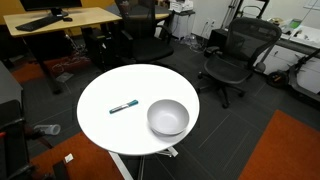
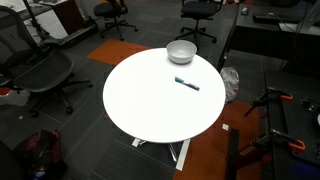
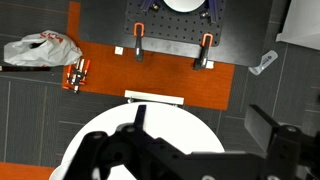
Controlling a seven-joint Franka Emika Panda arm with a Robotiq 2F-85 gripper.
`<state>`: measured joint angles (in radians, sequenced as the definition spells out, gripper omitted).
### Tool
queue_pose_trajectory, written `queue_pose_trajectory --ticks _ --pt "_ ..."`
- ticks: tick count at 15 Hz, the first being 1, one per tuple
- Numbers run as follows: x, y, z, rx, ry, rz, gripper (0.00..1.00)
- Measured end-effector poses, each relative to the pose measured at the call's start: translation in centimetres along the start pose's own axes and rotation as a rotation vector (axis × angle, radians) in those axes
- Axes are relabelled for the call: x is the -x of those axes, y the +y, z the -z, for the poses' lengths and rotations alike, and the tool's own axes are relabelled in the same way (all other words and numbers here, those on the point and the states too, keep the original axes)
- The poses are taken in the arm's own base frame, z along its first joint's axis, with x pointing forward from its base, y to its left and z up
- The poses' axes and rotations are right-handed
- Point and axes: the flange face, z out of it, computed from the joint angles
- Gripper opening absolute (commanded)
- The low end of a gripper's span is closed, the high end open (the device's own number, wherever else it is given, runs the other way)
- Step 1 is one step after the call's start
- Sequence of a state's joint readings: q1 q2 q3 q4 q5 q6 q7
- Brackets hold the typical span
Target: Place the marker inside the bowl
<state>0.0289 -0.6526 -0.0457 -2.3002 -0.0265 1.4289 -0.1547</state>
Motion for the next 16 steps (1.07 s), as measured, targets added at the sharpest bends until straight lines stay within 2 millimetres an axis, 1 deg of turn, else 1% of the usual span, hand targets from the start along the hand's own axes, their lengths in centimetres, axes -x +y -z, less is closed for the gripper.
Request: queue_pose_trajectory --ticks 3,6,12,16 --pt "-0.7 0.0 -1.5 -0.002 0.043 -0.002 1.00" --pt "-1.5 0.0 -3.7 -0.013 0.105 -0.020 1.00" --pt "-3.5 0.3 -9.7 -0.030 0.216 -0.081 1.00" --pt "-4.5 0.6 -13.0 -0.025 0.277 -0.098 1.00"
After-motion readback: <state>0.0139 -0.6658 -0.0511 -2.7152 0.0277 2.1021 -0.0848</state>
